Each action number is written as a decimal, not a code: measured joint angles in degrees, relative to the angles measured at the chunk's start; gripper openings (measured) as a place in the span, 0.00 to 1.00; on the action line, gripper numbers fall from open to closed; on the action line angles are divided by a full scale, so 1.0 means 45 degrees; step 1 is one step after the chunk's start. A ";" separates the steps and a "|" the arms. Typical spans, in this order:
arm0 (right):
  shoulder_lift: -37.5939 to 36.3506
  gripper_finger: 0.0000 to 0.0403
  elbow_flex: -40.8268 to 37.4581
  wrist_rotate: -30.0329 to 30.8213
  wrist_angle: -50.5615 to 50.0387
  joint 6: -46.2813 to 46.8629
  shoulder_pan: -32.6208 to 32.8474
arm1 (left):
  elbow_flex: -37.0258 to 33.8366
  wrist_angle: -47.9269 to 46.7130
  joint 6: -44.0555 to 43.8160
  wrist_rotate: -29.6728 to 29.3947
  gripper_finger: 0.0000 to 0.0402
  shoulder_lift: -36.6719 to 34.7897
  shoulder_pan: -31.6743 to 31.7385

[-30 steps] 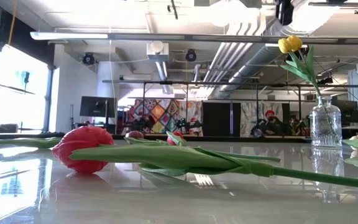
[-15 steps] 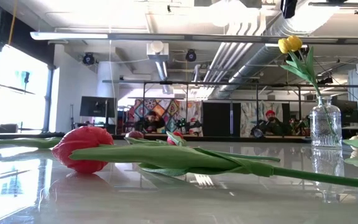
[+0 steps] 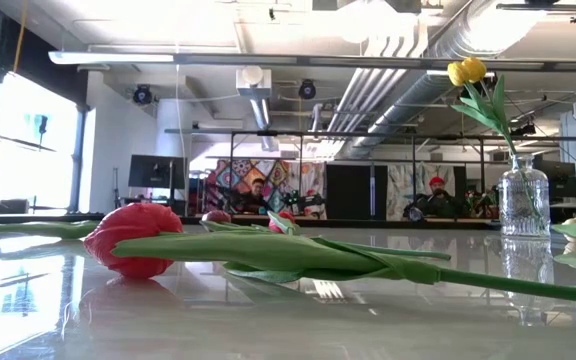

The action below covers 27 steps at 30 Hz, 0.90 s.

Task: Sort flowers into vase by color
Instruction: Put the left white tulip into the transparent vase

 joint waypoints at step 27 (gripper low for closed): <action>0.2155 0.39 0.3404 -0.2617 -0.3756 0.0256 -0.3199 | 0.4186 -0.0536 0.0660 0.2085 0.01 0.3180 0.1069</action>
